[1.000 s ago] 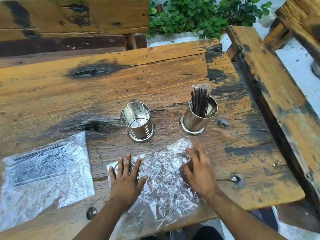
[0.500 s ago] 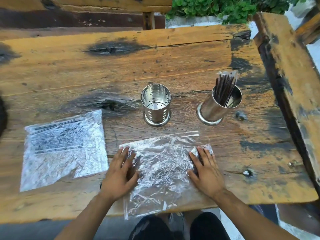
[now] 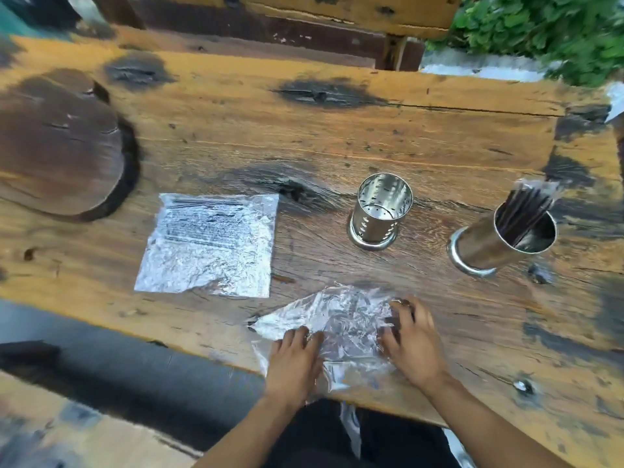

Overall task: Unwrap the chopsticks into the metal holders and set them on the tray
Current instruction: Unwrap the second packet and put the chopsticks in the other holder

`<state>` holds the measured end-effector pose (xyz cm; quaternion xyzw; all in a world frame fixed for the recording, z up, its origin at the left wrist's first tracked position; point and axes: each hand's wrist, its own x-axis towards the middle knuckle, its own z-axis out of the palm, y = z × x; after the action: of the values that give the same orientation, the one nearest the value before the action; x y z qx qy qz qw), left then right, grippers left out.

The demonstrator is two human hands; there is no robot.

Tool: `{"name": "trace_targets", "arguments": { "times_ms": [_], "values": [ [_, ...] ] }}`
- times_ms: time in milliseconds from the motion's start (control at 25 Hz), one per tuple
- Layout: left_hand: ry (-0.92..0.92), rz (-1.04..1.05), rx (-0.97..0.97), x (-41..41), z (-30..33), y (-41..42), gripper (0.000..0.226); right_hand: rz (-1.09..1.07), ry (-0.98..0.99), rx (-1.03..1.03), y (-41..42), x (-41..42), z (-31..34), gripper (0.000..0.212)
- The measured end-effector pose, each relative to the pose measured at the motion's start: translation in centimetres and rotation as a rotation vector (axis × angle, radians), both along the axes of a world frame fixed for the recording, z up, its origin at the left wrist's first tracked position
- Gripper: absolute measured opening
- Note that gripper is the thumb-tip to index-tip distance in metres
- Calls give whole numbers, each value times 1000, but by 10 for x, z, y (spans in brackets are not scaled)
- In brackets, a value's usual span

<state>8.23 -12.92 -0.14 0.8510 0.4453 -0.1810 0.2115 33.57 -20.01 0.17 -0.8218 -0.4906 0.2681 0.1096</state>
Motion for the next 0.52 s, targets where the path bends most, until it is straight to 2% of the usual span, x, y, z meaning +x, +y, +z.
{"name": "trace_targets", "arguments": {
  "times_ms": [120, 200, 360, 520],
  "values": [
    [-35, 208, -1, -17, 14, -9, 55, -11, 12, 107, 17, -2, 11, 44],
    [-74, 384, 41, -34, 29, -7, 41, -11, 24, 164, 34, -5, 15, 41],
    [-185, 726, 242, -79, 51, 10, 31, 101, 95, 101, 76, -29, 15, 41],
    [-258, 918, 375, -123, 60, 62, 27, 251, 92, 54, 134, -76, 7, 42]
  ]
}}
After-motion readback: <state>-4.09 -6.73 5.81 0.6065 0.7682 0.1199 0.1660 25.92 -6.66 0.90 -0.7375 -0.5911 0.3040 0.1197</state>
